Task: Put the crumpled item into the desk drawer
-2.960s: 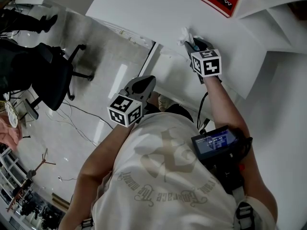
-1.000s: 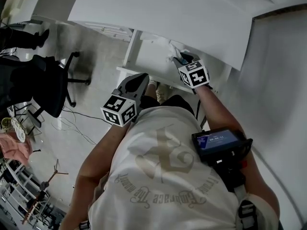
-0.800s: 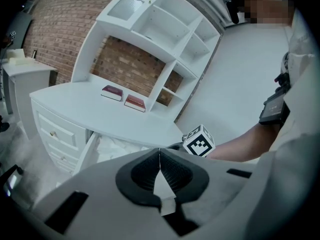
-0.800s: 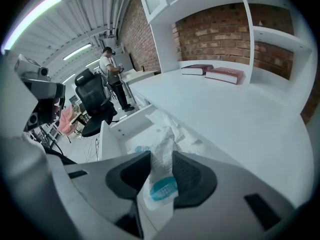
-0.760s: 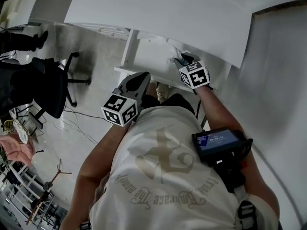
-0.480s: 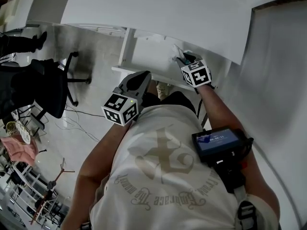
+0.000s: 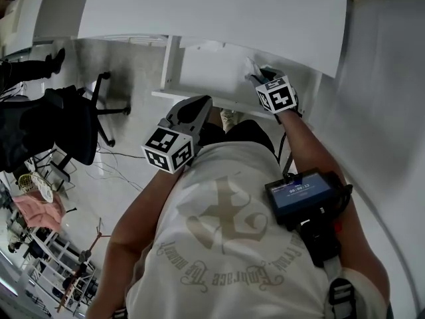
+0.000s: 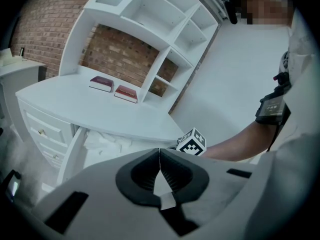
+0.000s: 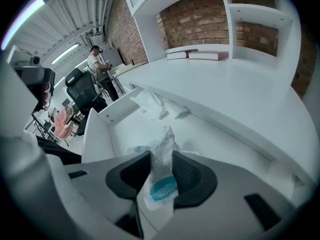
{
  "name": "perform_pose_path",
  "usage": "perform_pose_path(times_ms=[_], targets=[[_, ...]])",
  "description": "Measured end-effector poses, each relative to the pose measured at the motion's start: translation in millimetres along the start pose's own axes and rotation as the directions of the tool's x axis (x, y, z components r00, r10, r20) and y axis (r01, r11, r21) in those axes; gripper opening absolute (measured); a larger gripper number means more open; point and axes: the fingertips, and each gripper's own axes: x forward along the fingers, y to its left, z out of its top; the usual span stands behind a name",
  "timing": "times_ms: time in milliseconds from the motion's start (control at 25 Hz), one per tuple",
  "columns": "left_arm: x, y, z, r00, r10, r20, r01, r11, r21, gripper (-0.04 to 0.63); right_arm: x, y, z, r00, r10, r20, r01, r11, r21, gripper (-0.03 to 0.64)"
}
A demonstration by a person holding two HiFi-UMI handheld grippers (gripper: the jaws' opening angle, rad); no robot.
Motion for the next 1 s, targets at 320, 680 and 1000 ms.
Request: perform_pose_path(times_ms=[320,680,1000], targets=[[13,-12,5,0.998,-0.044,-0.033,0.044,0.999,0.004,0.021,-2,-26,-18,0.998,-0.046,-0.044,0.048,0.998,0.046,0.149],[23,-27,28,0.994,-0.098,-0.053,0.099,0.995,0.013,0.021,-14,-58,-37,0.986,-0.113,-0.119,0.123,0.989,0.086,0.149],[29,-25,23,0.99,-0.114,-0.088,0.116,0.993,0.015,0.021,-17,-69,-55,0.977,-0.146,-0.156,0.157,0.986,0.06,0.149]])
